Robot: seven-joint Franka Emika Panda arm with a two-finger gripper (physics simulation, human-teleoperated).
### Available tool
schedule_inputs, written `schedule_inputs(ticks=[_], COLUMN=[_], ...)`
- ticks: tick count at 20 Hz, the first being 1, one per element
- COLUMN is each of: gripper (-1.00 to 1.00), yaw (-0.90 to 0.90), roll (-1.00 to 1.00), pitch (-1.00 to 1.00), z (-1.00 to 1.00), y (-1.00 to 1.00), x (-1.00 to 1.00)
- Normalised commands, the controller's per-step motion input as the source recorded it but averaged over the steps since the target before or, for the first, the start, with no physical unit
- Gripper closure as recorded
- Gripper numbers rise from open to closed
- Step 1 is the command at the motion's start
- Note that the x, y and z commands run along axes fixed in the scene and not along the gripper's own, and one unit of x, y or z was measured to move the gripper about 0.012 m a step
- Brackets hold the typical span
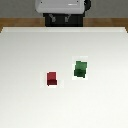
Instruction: Place the red cube on top of the green cube.
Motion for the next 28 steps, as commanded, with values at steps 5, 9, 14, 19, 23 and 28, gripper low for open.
schedule_inputs(ticks=[5,9,14,19,23,28], gripper=[-1.00,-1.00,-1.00,-1.00,-1.00,-1.00], yaw=[0.00,0.00,0.00,0.00,0.00,0.00], roll=[0.00,0.00,0.00,0.00,0.00,0.00], pitch=[0.00,0.00,0.00,0.00,0.00,0.00], z=[0.00,0.00,0.00,0.00,0.00,-0.20], y=[0.00,-0.25,-0.40,0.00,0.00,0.00], x=[0.00,0.00,0.20,0.60,1.00,0.80])
